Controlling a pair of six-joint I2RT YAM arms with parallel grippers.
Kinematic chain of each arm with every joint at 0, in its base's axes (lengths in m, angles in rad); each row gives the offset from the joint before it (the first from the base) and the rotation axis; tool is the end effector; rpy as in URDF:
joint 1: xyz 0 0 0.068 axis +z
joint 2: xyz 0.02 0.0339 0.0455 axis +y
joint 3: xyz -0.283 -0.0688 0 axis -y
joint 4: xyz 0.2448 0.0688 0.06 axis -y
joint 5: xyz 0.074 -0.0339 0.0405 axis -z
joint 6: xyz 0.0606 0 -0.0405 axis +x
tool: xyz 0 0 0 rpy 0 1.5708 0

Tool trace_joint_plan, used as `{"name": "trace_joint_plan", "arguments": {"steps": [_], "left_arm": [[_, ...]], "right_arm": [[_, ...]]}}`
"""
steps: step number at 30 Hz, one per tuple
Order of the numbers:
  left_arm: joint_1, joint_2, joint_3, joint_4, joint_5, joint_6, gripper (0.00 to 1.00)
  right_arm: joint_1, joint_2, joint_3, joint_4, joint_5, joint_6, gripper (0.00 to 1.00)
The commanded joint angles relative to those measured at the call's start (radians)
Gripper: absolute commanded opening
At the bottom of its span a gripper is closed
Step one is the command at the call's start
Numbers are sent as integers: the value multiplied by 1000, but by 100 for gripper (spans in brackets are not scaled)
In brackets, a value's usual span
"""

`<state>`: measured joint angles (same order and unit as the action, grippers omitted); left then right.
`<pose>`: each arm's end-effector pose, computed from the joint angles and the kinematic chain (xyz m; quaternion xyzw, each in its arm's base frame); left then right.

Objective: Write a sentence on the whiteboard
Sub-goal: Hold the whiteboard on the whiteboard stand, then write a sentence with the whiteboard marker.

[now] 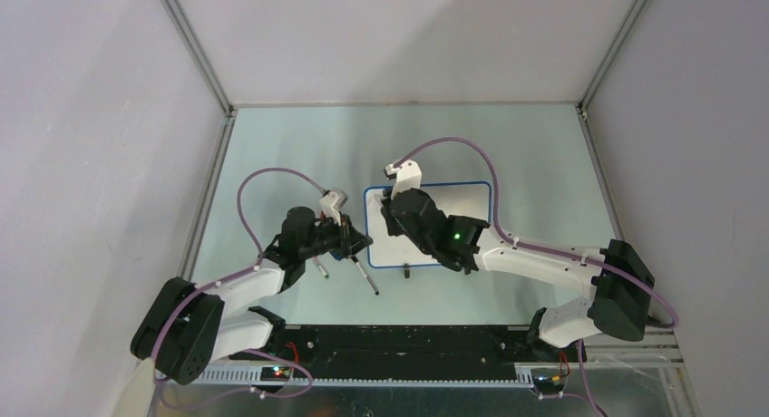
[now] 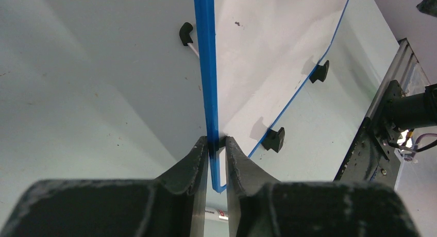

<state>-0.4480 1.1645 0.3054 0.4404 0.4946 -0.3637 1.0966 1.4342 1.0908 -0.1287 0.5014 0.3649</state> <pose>0.1947 -0.1255 0.1755 0.1675 0.8068 -0.3971 0.4042 0.1836 0.2940 0.3101 -0.1746 0.8179 0.1800 0.5179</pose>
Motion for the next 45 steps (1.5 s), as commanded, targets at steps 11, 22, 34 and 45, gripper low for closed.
{"name": "trace_joint_plan", "arguments": {"steps": [11, 22, 34, 45], "left_arm": [[-4, -47, 9, -17, -60, 56, 20], [-4, -49, 6, -13, -59, 54, 21], [-5, -73, -14, -15, -57, 52, 21], [-16, -47, -3, -14, -46, 50, 22]], "right_arm": [[-4, -66, 47, 18, -57, -66, 0], [-71, -174, 35, -64, -261, -206, 0], [-213, -255, -83, 99, -466, -160, 0], [-94, -312, -218, 264, -285, -153, 0]]}}
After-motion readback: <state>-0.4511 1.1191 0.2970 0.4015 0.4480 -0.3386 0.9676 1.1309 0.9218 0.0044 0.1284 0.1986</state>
